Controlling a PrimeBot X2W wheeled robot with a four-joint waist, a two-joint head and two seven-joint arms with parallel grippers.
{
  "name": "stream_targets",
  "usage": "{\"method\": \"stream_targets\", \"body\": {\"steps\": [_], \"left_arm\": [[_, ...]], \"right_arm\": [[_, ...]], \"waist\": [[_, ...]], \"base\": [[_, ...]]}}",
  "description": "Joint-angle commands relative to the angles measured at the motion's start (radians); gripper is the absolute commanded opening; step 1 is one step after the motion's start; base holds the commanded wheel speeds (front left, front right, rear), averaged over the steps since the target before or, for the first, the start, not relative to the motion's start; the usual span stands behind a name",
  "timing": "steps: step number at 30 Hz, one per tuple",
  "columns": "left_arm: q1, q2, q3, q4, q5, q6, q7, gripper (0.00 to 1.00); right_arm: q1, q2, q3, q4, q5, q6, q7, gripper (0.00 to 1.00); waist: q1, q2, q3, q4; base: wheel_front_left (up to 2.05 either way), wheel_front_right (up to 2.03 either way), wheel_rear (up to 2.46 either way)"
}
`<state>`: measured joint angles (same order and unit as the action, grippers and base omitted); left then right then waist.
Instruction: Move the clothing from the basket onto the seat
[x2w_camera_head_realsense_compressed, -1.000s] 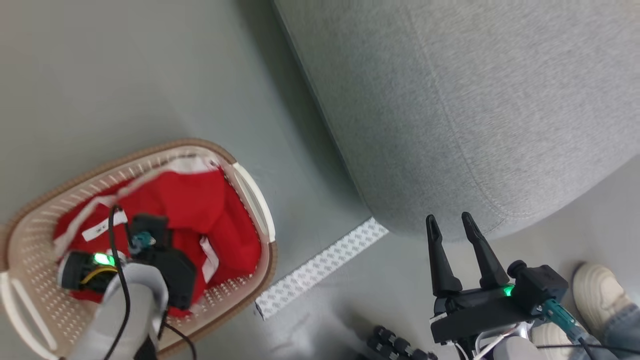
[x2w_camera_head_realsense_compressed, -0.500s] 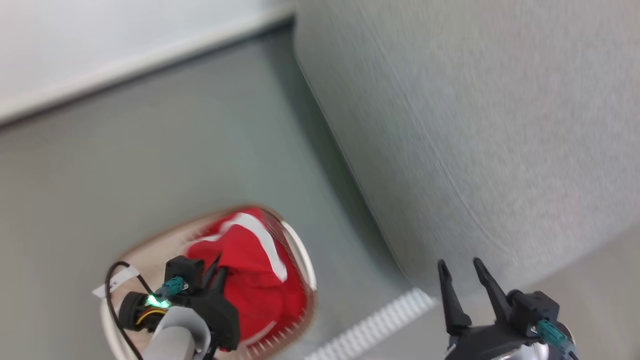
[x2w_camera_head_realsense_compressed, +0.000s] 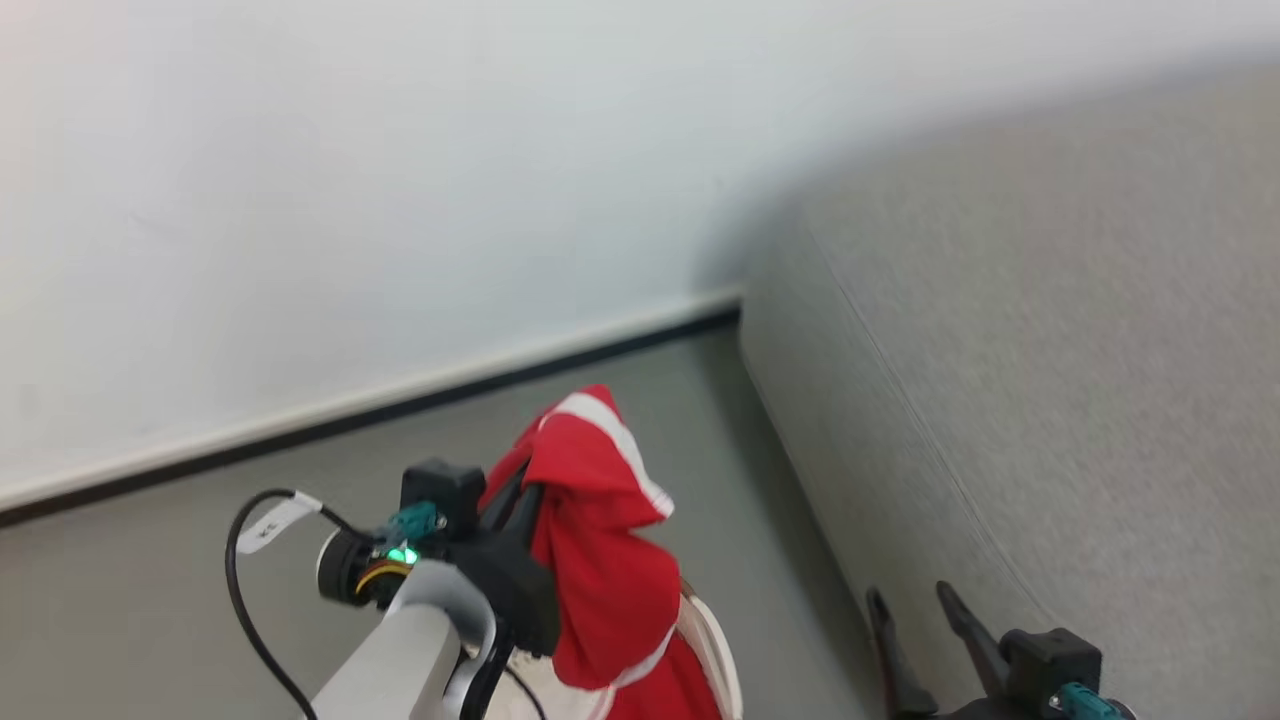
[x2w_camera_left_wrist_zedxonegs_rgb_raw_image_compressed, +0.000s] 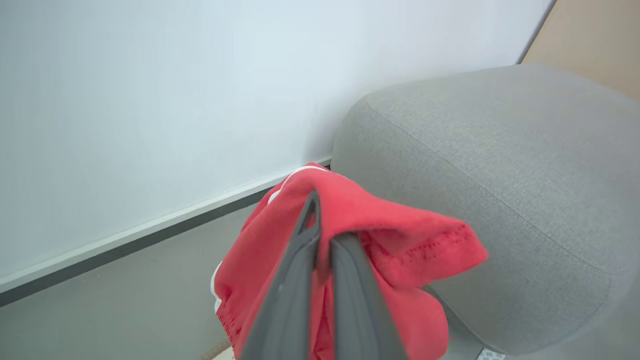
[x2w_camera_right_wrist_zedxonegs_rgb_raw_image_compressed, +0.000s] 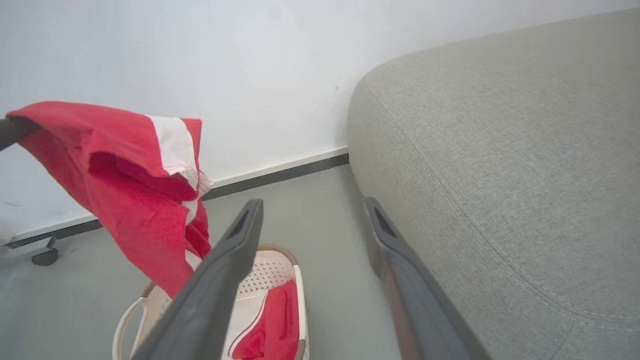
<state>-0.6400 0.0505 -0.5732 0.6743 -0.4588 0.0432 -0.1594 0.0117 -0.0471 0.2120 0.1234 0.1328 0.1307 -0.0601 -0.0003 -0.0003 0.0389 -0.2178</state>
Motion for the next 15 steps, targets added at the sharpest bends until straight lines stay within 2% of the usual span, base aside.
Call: {"method": "stream_targets", "body": {"steps": [1,15], "left_arm": [[-0.005,0.0,-0.007,-0.007,-0.009,0.005,0.002,0.0],[-0.092,0.0,-0.03,-0.087,-0.027,0.005,0.064,0.0]], "right_arm": [[0.013,-0.003,0.009,-0.003,0.005,0.0,0.004,1.0],[0.036,-0.003,0.08,-0.019,0.02,0.0,0.03,1.0]], "waist": [[0.0003,0.0003,-0.134,0.123],[0.0003,0.0003,-0.182,0.163]], "base": [[0.0,0.0,0.0],[0.0,0.0,0.0]]}}
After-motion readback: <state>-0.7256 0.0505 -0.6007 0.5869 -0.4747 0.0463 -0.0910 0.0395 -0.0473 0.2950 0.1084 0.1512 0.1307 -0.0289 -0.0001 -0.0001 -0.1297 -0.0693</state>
